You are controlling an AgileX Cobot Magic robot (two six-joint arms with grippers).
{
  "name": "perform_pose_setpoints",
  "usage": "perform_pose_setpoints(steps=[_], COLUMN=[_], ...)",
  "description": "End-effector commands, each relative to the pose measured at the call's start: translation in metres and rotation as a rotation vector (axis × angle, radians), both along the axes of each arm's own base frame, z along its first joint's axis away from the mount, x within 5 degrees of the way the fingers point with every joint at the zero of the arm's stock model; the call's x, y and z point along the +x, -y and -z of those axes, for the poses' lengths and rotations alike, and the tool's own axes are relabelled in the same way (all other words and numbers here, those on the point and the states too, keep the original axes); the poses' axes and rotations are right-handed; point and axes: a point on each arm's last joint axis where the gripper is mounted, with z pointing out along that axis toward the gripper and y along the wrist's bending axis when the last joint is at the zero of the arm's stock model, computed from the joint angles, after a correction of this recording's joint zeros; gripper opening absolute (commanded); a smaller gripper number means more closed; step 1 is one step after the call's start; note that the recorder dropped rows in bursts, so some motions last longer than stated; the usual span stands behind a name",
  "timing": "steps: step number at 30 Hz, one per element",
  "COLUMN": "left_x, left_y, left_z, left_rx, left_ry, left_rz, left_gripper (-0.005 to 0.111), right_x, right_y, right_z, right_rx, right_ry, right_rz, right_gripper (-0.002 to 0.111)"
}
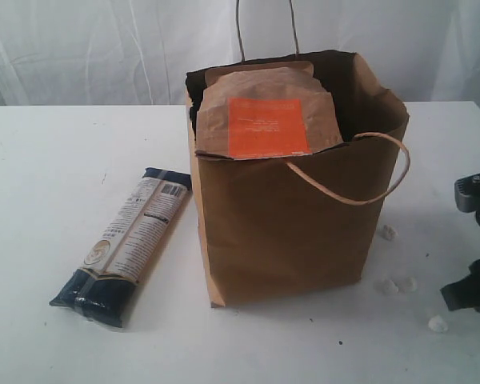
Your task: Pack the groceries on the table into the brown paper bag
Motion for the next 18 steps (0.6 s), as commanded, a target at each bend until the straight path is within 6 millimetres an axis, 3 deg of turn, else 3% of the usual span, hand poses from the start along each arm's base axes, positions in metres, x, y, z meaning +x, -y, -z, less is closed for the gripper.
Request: perform_pose_setpoints(steps=[1, 12, 18], left_x=[0.000, 0.000, 0.000], left_y=[0.000, 0.000, 0.000], left_z=[0.001, 0.001, 0.001], left_rx=[-0.003, -0.003, -0.003], left_ry=[-0.003, -0.003, -0.003], left_rz=[-0.001, -0.001, -0.001], left_gripper=[0.000, 0.000, 0.000], right_x=[0.010, 0.029, 0.037], right_y=[-0.002, -0.015, -0.017], right_z=[0.012, 0.055, 0.068], right_rx=[0.018, 0.095, 0.094], right_ry=[-0.014, -0.161, -0.169], right_rz=[0.004, -0.005, -0.016], right_gripper=[0.048, 0.047, 0.047])
